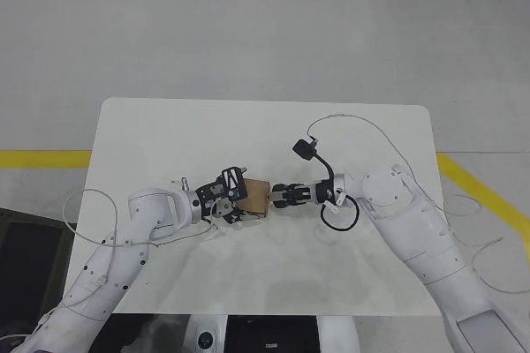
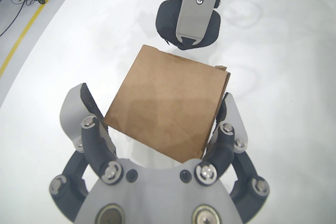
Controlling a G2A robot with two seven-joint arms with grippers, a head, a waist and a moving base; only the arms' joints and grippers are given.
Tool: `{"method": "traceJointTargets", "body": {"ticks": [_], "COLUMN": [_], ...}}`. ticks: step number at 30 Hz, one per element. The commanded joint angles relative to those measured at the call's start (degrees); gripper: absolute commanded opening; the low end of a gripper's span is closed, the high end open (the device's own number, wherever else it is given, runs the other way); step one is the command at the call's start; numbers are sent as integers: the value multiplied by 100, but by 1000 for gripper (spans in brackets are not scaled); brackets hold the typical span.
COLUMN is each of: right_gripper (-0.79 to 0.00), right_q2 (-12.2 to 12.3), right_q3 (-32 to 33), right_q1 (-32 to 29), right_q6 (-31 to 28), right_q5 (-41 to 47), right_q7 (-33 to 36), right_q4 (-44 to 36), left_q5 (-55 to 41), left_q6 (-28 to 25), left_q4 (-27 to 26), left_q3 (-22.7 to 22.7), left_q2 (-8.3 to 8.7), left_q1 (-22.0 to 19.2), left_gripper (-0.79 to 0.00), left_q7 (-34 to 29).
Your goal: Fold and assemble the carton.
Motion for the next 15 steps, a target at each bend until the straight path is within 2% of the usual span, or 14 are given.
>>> {"method": "traceJointTargets", "body": {"ticks": [1, 6, 11, 13, 14, 15], "right_gripper": [-650, -628, -563, -449, -366, -25], "right_q2": [9, 50, 122, 154, 168, 182], "right_q3": [29, 184, 452, 567, 623, 682], "right_q1": [-14, -62, -188, -251, -288, -321], "right_q6": [7, -70, -347, -432, -510, -579], "right_q5": [1, -15, -46, -115, -127, -143], "right_q7": [-14, -89, -201, -293, -344, -400], "right_q4": [-45, -281, -554, -625, -652, -658], "left_q5": [-5, -95, -421, -584, -682, -819], "left_q6": [2, 6, -320, -455, -513, -575], "left_q4": [8, 22, -73, -106, -129, -145], "left_q3": [-9, -82, -371, -538, -631, -732], "left_q2": [1, 6, 71, 108, 126, 144], "left_q1": [-3, -16, 103, 177, 211, 250], "left_gripper": [0, 0, 0, 0, 0, 0], "left_q7": [5, -2, -36, -60, -69, -75]}}
